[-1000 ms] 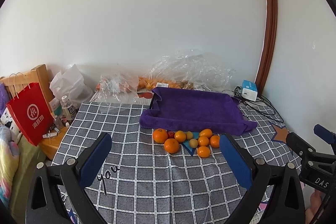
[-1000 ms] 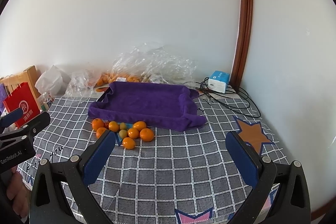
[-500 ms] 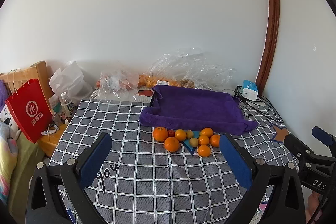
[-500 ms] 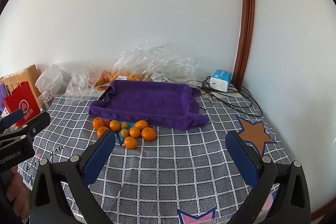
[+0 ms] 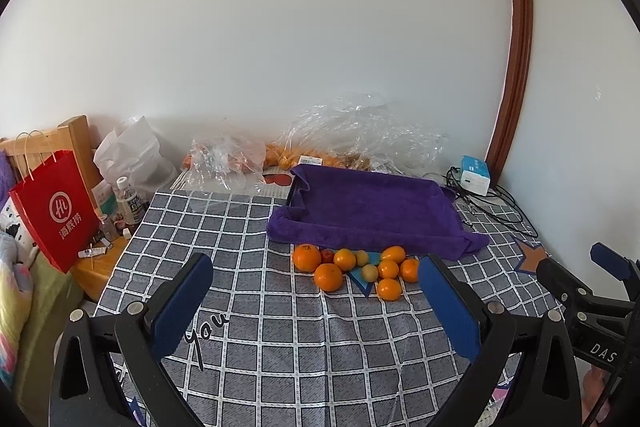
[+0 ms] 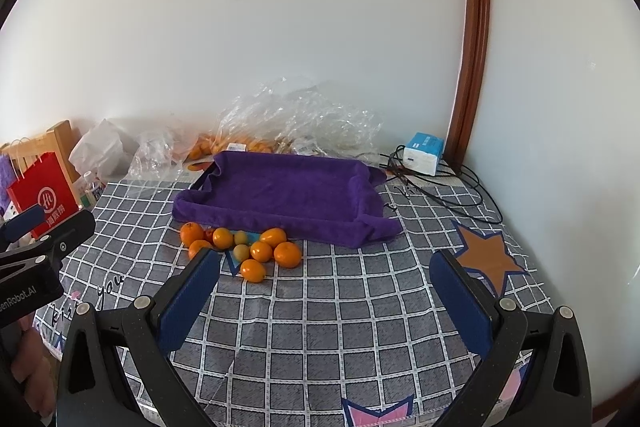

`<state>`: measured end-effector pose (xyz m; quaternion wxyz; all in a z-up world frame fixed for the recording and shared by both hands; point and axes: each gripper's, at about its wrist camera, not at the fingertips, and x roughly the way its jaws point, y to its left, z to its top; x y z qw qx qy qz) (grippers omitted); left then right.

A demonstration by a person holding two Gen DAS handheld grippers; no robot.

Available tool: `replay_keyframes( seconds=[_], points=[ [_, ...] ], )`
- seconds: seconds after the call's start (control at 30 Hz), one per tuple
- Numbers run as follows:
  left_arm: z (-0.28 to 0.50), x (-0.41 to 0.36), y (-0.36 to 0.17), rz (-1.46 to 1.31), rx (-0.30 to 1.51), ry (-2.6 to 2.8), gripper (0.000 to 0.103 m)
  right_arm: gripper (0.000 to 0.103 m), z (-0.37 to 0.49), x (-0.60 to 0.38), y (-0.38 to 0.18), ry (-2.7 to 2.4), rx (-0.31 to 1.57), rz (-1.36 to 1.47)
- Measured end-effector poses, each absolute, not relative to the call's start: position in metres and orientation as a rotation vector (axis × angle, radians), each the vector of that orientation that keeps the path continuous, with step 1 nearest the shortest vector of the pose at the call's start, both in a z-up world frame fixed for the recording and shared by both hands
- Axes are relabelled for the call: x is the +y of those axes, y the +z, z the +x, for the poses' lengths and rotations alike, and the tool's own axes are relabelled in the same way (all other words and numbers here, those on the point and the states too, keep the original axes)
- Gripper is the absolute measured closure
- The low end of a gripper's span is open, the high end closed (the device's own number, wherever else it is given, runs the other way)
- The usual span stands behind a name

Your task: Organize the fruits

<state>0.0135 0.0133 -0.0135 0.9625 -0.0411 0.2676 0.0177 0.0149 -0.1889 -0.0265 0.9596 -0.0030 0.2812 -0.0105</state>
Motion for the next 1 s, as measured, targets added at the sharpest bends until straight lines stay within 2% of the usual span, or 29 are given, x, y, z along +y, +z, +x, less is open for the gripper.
replay_keyframes(
  seconds=[0.53, 0.77, 0.87, 0.93, 1.0],
  points=[
    [0.037, 0.044, -0.035, -0.169, 0.575, 0.056, 0.0, 0.0, 0.035, -0.184, -0.044, -0.032, 0.559, -0.004],
    [0.068, 0.045, -0.053, -0.113, 0.602, 0.093, 0.0, 0.0, 0.07, -0.181, -0.073, 0.013, 0.647, 0.013],
    [0.084, 0.046, -0.069, -0.115, 0.646, 0.08, 0.002, 0.007, 0.092, -0.177, -0.097, 0.016, 0.713, -0.013],
    [0.095, 0.047, -0.079, -0.127, 0.674, 0.078, 0.005, 0.017, 0.106, -0.175, -0.113, 0.038, 0.756, -0.028],
    [0.104, 0.045, -0.09, -0.12, 0.689, 0.071, 0.007, 0.02, 0.118, -0.171, -0.129, 0.058, 0.787, -0.042]
  ],
)
